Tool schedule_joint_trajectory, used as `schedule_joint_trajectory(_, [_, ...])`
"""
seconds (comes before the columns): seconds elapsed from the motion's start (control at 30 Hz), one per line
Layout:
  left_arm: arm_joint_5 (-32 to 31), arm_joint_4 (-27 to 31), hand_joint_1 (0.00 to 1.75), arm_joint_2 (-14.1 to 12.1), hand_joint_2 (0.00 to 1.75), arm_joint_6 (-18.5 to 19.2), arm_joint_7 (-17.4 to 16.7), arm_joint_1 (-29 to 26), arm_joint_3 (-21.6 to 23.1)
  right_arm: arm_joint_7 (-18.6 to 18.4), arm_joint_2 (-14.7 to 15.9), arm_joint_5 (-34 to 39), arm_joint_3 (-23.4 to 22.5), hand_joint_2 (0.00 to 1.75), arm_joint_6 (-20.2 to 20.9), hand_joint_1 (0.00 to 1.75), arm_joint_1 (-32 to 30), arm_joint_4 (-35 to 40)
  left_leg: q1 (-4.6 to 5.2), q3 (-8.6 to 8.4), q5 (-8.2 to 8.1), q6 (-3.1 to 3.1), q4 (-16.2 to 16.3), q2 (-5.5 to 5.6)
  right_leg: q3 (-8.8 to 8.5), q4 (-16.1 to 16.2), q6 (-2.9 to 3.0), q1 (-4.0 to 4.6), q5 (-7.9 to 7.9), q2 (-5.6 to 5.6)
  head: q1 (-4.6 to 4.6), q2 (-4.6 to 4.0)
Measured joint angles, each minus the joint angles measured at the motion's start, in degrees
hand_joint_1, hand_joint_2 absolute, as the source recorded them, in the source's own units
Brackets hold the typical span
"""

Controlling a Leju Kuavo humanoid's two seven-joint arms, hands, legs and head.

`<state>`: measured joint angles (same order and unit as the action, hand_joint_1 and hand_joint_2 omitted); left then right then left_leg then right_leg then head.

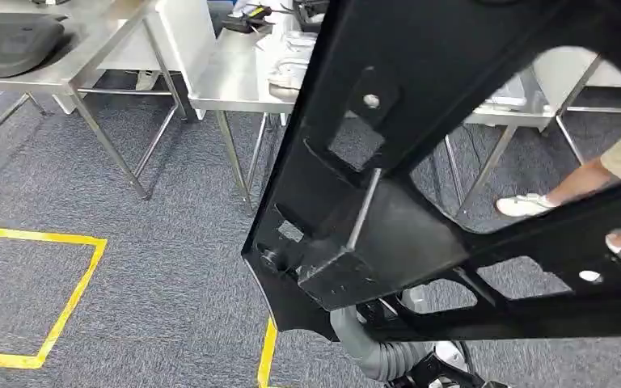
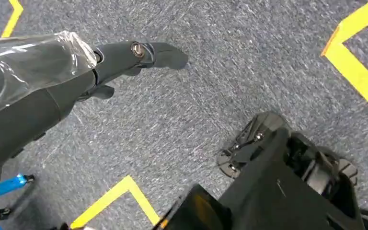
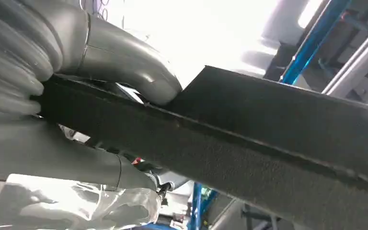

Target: Take the parts from the cabinet and place them on the table.

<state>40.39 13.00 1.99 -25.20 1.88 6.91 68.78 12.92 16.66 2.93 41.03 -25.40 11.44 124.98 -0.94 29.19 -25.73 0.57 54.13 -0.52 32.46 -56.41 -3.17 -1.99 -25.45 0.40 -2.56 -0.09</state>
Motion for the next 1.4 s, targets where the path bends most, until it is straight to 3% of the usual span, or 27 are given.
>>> schedule_joint_trajectory(0.1, [0.04, 0.0, 0.0, -0.02, 1.75, 0.0, 0.0, 0.06, 0.0, -0.04, 0.0, -0.02, 0.0, 1.75, 0.0, 1.75, 0.03, 0.0, -0.62, -0.05, -0.03, -0.65, -0.03, 0.0, 0.27, 0.01, 1.35, 0.23, 0.21, 0.05, 0.0, 0.02])
schedule_joint_trajectory(0.13, [0.04, 0.0, 0.0, -0.02, 1.75, -0.02, 0.0, 0.06, 0.0, -0.04, 0.0, 0.0, 0.0, 1.75, 0.0, 1.75, 0.05, 0.0, -0.64, 0.52, -1.3, -0.74, 1.62, 0.04, 0.28, 0.02, 1.66, 0.25, 0.3, 0.04, 0.0, 0.0])
schedule_joint_trajectory(0.23, [0.22, 0.0, 0.0, -0.02, 1.75, -0.04, 0.0, 0.51, -0.07, 0.02, -0.02, 0.0, 0.0, 1.75, 0.0, 1.75, 0.04, 0.0, -0.27, 7.06, -7.98, -0.93, 15.61, 0.09, 0.59, 0.01, 2.13, 0.63, 0.39, -0.01, 0.04, 0.0])
schedule_joint_trajectory(0.27, [0.22, 0.0, 0.0, -0.02, 1.75, -0.07, 0.0, 0.87, -0.09, 0.0, -0.02, 0.0, 0.0, 1.75, 0.0, 1.75, 0.03, 0.0, -0.16, 8.75, -8.91, -0.75, 19.21, 0.09, 0.67, 0.01, 2.24, 0.84, 0.44, -0.04, 0.04, 0.0])
schedule_joint_trajectory(0.3, [0.24, 0.0, 0.0, -0.02, 1.75, -0.07, -0.02, 0.95, -0.09, 0.0, -0.02, 0.0, 0.0, 1.75, 0.0, 1.75, 0.03, 0.0, 0.0, 9.06, -8.5, -0.51, 19.85, 0.09, 0.68, 0.01, 2.33, 1.03, 0.46, -0.02, 0.04, 0.0])
schedule_joint_trajectory(0.33, [0.24, 0.0, 0.0, -0.02, 1.75, -0.07, -0.02, 0.91, -0.09, 0.0, -0.02, -0.02, 0.02, 1.75, 0.0, 1.75, 0.04, 0.0, 0.22, 8.09, -7.04, -0.04, 17.84, 0.1, 0.65, 0.01, 2.36, 1.24, 0.47, 0.11, 0.04, 0.0])
schedule_joint_trajectory(0.43, [0.24, 0.0, 0.0, -0.07, 1.75, 0.04, -0.22, 0.42, -0.04, 0.0, -0.04, -0.04, 0.02, 1.75, -0.04, 1.75, 0.07, 0.0, 1.64, 0.66, -0.01, 2.7, 2.19, 0.47, 0.45, 0.06, 2.4, 1.61, 0.55, 0.53, 0.04, 0.0])
schedule_joint_trajectory(0.47, [0.24, 0.0, 0.0, -0.17, 1.75, 0.04, -0.24, 0.28, -0.04, 0.0, -0.04, -0.07, 0.02, 1.75, -0.09, 1.75, 0.01, 0.0, 1.84, 0.4, -0.55, 3.18, 0.97, 0.25, 0.5, -0.05, 2.29, 1.95, 0.58, 0.49, 0.0, 0.0])
schedule_joint_trajectory(0.57, [0.42, 0.0, 0.0, -0.17, 1.75, 0.02, -0.24, -0.05, -0.04, -0.07, -0.09, -0.09, 0.07, 1.75, -0.22, 1.75, 0.04, 0.0, 2.4, 0.76, -0.17, 3.58, 0.77, 0.25, 0.58, 0.54, 1.35, 1.31, 0.97, 0.01, 0.04, 0.0])
schedule_joint_trajectory(0.6, [0.39, 0.0, 0.0, -0.15, 1.75, 0.02, -0.22, 0.01, -0.02, -0.07, -0.09, -0.11, 0.05, 1.75, -0.24, 1.75, 0.08, 0.04, 1.84, 0.26, 0.68, 3.82, -0.44, 0.33, 0.44, 0.75, 0.98, 1.59, 1.09, -0.05, 0.04, 0.02])
schedule_joint_trajectory(0.63, [0.44, 0.0, 0.0, -0.15, 1.75, 0.02, -0.24, 0.04, -0.04, -0.07, -0.09, -0.13, 0.04, 1.75, -0.26, 1.75, -0.01, 0.02, 1.58, -0.17, 1.3, 3.26, -1.26, 0.24, 0.61, 0.12, 0.87, 1.44, 0.56, -0.14, -0.02, 0.02])
schedule_joint_trajectory(0.67, [0.42, 0.0, 0.0, -0.18, 1.75, 0.02, -0.24, -0.02, -0.04, -0.07, -0.09, -0.2, 0.07, 1.75, -0.28, 1.75, 0.08, 0.02, 1.5, -0.23, 1.49, 3.54, -1.58, 0.19, 1.8, -2.31, 0.7, 1.49, -1.52, -0.12, -0.07, 0.0])
schedule_joint_trajectory(0.77, [0.44, 0.0, 0.0, -0.13, 1.75, 0.04, -0.35, -0.1, -0.02, -0.44, -0.09, 0.15, 0.07, 1.75, -0.37, 1.75, -0.29, 0.0, 1.58, -0.05, 1.53, 3.61, -1.53, -0.02, 7.78, -15.52, -0.03, 1.32, -7.49, -0.12, -0.07, 0.0])
schedule_joint_trajectory(0.8, [0.44, 0.0, 0.0, -0.13, 1.75, 0.04, -0.35, -0.11, -0.02, -0.5, -0.09, 0.17, 0.07, 1.75, -0.37, 1.75, -0.37, 0.0, 1.58, -0.03, 1.53, 3.6, -1.51, -0.07, 8.53, -17.11, -0.16, 1.31, -7.35, -0.12, -0.07, 0.0])
schedule_joint_trajectory(0.83, [0.44, 0.0, 0.0, -0.13, 1.75, 0.04, -0.37, -0.11, -0.02, -0.57, -0.09, 0.17, 0.07, 1.75, -0.37, 1.75, -0.38, 0.0, 1.56, -0.09, 1.52, 3.58, -1.5, -0.08, 7.72, -15.56, -0.23, 1.28, -5.99, -0.13, -0.07, 0.0])
schedule_joint_trajectory(0.9, [0.44, 0.0, 0.0, -0.11, 1.75, 0.04, -0.42, -0.09, -0.02, -0.57, -0.09, 0.17, 0.07, 1.75, -0.37, 1.75, -0.35, 0.0, 1.53, -0.42, 1.37, 3.38, -1.46, -0.05, 2.38, -5.7, -0.2, 1.18, -0.96, -0.21, -0.07, 0.0])
schedule_joint_trajectory(0.93, [0.44, 0.0, 0.0, -0.09, 1.75, 0.04, -0.44, -0.07, -0.02, -0.57, -0.09, 0.2, 0.07, 1.75, -0.37, 1.75, -0.36, 0.0, 1.55, -0.66, 1.21, 3.2, -1.41, -0.45, -0.74, 0.05, -0.03, 1.22, 1.26, -1.48, -0.09, 0.0])
schedule_joint_trajectory(0.97, [0.44, 0.0, 0.0, -0.09, 1.75, 0.04, -0.59, -0.13, -0.02, -0.57, -0.09, 0.28, 0.07, 1.75, -0.37, 1.75, -0.25, 0.0, 2.11, -0.67, 1.01, 2.9, -1.27, -0.44, -1.52, 2.01, 0.5, 2.02, 0.33, -3.24, -0.07, 0.0])
schedule_joint_trajectory(1.0, [0.44, 0.0, 0.0, -0.09, 1.75, 0.04, -0.63, -0.16, -0.02, -0.59, -0.09, 0.5, 0.07, 1.75, -0.37, 1.75, -0.15, 0.0, 2.15, -0.53, 0.9, 2.71, -1.04, -0.62, -1.31, 2.12, 1.2, 1.72, 0.77, -2.27, -0.02, 0.0])
schedule_joint_trajectory(1.1, [0.44, 0.0, 0.0, -0.09, 1.75, 0.04, -0.7, -0.13, -0.02, -0.7, -0.09, 0.87, 0.07, 1.75, -0.37, 1.75, -0.13, 0.0, 2.14, -0.53, 0.7, 2.05, -1.08, -1.79, -1.03, 2.2, 2.03, 1.86, 0.98, -0.94, -0.02, 0.0])
schedule_joint_trajectory(1.13, [0.44, 0.0, 0.0, -0.11, 1.75, 0.04, -0.72, -0.13, -0.02, -0.7, -0.09, 0.87, 0.07, 1.75, -0.37, 1.75, -0.08, 0.0, 1.8, -0.34, 0.01, 1.62, -0.38, -1.4, -1.08, 2.33, 2.33, 1.4, 1.19, -0.76, -0.07, 0.0])
schedule_joint_trajectory(1.17, [0.44, 0.0, 0.0, -0.09, 1.75, 0.02, -0.72, -0.15, -0.02, -0.63, -0.09, 0.87, 0.07, 1.75, -0.37, 1.75, -0.08, 0.0, 1.79, 0.53, -1.53, 1.15, 1.88, -0.68, -1.04, 2.33, 2.56, 1.3, 1.23, -0.57, 0.17, 0.0])
schedule_joint_trajectory(1.23, [0.46, 0.0, 0.0, -0.09, 1.75, -0.02, -0.55, 0.16, -0.04, -0.46, -0.11, 0.72, 0.09, 1.75, -0.39, 1.75, -0.08, 0.0, 1.2, 5.29, -6.5, 0.38, 11.87, -0.19, -0.87, 2.32, 2.72, 1.3, 1.28, -0.23, 0.29, 0.0])
schedule_joint_trajectory(1.27, [0.46, 0.0, 0.0, -0.07, 1.75, -0.09, -0.52, 0.49, -0.09, -0.48, -0.11, 0.57, 0.09, 1.75, -0.39, 1.75, -0.14, 0.0, 0.97, 7.51, -8.2, 0.13, 16.69, -0.17, -0.83, 2.32, 2.72, 1.3, 1.28, -0.15, 0.28, 0.0])
schedule_joint_trajectory(1.3, [0.48, 0.0, 0.0, -0.07, 1.75, -0.07, -0.5, 0.81, -0.09, -0.48, -0.11, 0.41, 0.11, 1.75, -0.39, 1.75, -0.15, 0.0, 0.82, 8.69, -8.56, -0.05, 19.25, -0.18, -0.84, 2.31, 2.71, 1.3, 1.28, -0.12, 0.28, 0.0])
schedule_joint_trajectory(1.33, [0.52, 0.0, 0.0, -0.07, 1.75, -0.04, -0.52, 0.84, -0.09, -0.48, -0.11, 0.17, 0.13, 1.75, -0.42, 1.75, -0.15, 0.0, 0.65, 8.41, -7.63, -0.18, 18.63, -0.17, -0.91, 2.31, 2.7, 1.25, 1.27, -0.01, 0.28, 0.0])
schedule_joint_trajectory(1.4, [0.63, 0.0, 0.0, -0.09, 1.75, 0.0, -0.7, 0.66, -0.07, -0.48, -0.11, 0.0, 0.15, 1.75, -0.44, 1.75, -0.13, 0.0, 0.31, 4.25, -2.89, -0.19, 10.01, -0.17, -1.09, 2.29, 2.58, 1.14, 1.24, 0.42, 0.28, 0.0])
